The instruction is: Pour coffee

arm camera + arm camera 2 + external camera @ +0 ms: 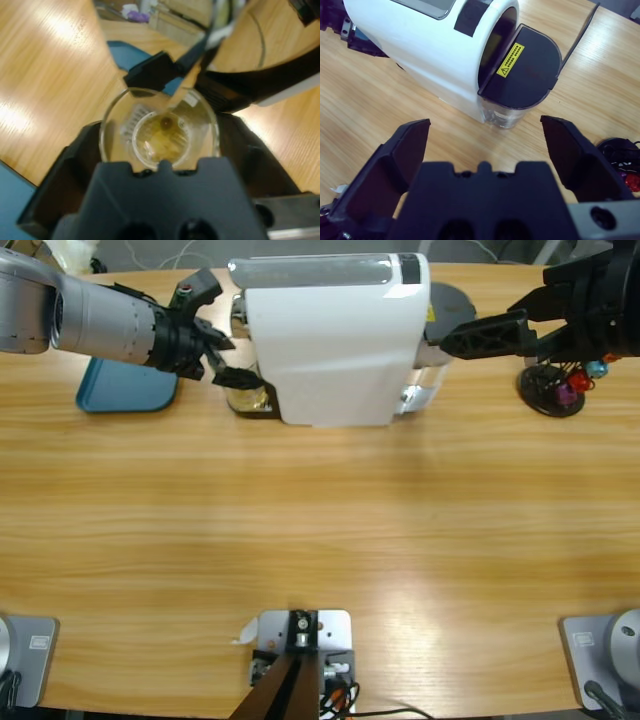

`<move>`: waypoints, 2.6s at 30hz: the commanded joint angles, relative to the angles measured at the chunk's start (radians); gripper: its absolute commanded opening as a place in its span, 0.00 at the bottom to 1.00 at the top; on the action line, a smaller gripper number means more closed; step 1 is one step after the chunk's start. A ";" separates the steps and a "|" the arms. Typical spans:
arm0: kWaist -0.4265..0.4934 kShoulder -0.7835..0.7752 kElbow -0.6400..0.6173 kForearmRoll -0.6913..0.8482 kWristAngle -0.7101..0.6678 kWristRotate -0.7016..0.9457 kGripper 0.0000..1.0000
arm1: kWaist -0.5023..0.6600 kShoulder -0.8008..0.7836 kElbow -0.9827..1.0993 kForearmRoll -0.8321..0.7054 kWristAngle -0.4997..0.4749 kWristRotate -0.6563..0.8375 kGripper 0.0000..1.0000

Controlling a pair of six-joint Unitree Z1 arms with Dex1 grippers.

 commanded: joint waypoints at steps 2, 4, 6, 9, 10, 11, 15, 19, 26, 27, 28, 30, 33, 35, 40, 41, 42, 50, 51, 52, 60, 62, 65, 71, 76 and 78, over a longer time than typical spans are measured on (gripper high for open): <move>-0.003 0.056 0.048 -0.009 -0.030 0.007 0.32 | -0.013 0.033 0.006 -0.020 0.019 -0.014 0.98; 0.000 0.047 0.063 -0.008 -0.024 0.007 0.10 | -0.013 0.033 0.006 -0.020 0.019 -0.014 0.98; 0.005 0.037 0.077 -0.008 -0.012 0.007 0.10 | -0.013 0.033 0.006 -0.021 0.019 -0.013 0.98; 0.016 0.015 0.092 -0.009 0.010 0.007 0.00 | -0.013 0.032 0.006 -0.022 0.019 -0.012 0.98; 0.021 0.003 0.094 -0.009 0.018 0.005 0.00 | -0.013 0.030 0.004 -0.022 0.019 -0.012 0.98; 0.029 -0.013 0.095 -0.009 0.024 0.001 0.00 | -0.013 0.029 0.004 -0.022 0.019 -0.012 0.98; 0.062 -0.133 0.097 -0.008 0.036 -0.020 0.00 | -0.013 0.028 0.002 -0.022 0.019 -0.012 0.98; 0.112 -0.235 0.110 0.008 0.061 -0.047 0.00 | -0.010 0.031 0.001 -0.022 0.021 -0.011 0.98; 0.318 -0.263 0.189 -0.001 0.125 -0.209 0.00 | -0.009 0.026 -0.003 -0.021 0.022 -0.011 0.98; 0.343 -0.257 0.191 -0.001 0.147 -0.215 0.00 | -0.009 0.027 -0.004 -0.020 0.022 -0.011 0.98; 0.364 -0.249 0.191 -0.005 0.166 -0.222 0.00 | -0.009 0.027 -0.005 -0.019 0.022 -0.011 0.98; 0.395 -0.223 0.188 -0.015 0.212 -0.228 0.00 | -0.006 0.027 -0.005 -0.016 0.022 -0.011 0.97; 0.430 -0.157 0.187 -0.046 0.249 -0.242 0.00 | -0.002 0.029 -0.005 -0.013 0.022 -0.011 0.97; 0.446 -0.107 0.185 -0.072 0.247 -0.258 0.00 | 0.000 0.032 -0.006 -0.013 0.022 -0.011 0.97; 0.449 -0.026 0.169 -0.098 0.240 -0.261 0.00 | 0.013 0.041 -0.001 -0.008 0.020 -0.011 0.97; 0.449 -0.014 0.168 -0.102 0.238 -0.265 0.00 | 0.014 0.043 0.001 -0.008 0.019 -0.011 0.97; 0.449 -0.005 0.167 -0.103 0.236 -0.266 0.00 | 0.014 0.044 0.002 -0.008 0.018 -0.011 0.97; 0.445 0.016 0.188 -0.103 0.200 -0.281 0.99 | 0.014 0.053 -0.006 -0.009 0.019 -0.011 0.97; 0.444 0.008 0.193 -0.103 0.189 -0.281 0.99 | 0.014 0.053 -0.007 -0.009 0.019 -0.011 0.97; 0.443 -0.005 0.199 -0.103 0.188 -0.281 0.99 | 0.014 0.052 -0.008 -0.009 0.019 -0.011 0.97; 0.441 -0.158 0.221 -0.102 0.187 -0.283 0.99 | 0.046 -0.003 -0.007 0.000 0.004 -0.011 0.97; 0.438 -0.233 0.234 -0.092 0.194 -0.283 0.99 | 0.064 -0.028 -0.008 0.020 -0.010 -0.009 0.97; 0.334 -0.360 0.260 0.029 0.274 -0.284 0.99 | 0.079 -0.059 -0.001 0.041 -0.024 -0.006 0.97; 0.108 -0.611 0.298 0.225 0.277 -0.330 1.00 | 0.079 -0.142 0.018 0.074 -0.032 -0.005 0.98; 0.018 -0.651 0.283 0.300 -0.062 -0.284 1.00 | 0.096 -0.202 0.074 0.090 -0.026 0.000 0.98; -0.021 -0.685 0.303 0.314 -0.084 -0.259 1.00 | 0.117 -0.235 0.119 0.100 -0.018 0.000 0.98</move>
